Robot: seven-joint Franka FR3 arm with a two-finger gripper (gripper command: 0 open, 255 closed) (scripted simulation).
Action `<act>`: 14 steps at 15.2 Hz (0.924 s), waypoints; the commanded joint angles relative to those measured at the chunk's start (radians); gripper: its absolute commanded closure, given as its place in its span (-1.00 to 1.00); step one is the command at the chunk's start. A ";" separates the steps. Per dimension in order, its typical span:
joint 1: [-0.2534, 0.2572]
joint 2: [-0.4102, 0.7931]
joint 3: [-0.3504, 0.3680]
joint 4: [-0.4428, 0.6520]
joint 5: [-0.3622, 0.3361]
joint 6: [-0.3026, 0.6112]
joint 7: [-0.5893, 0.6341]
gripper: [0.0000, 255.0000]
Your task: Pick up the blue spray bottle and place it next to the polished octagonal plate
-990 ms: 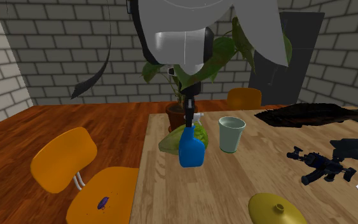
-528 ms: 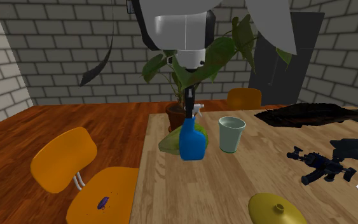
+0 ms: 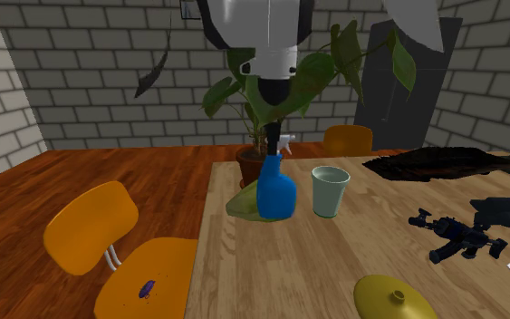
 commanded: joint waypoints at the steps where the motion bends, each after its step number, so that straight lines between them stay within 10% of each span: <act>1: -0.010 -0.028 -0.011 -0.036 -0.009 0.009 -0.024 1.00; 14: -0.109 -0.233 -0.116 -0.303 -0.094 0.087 -0.241 1.00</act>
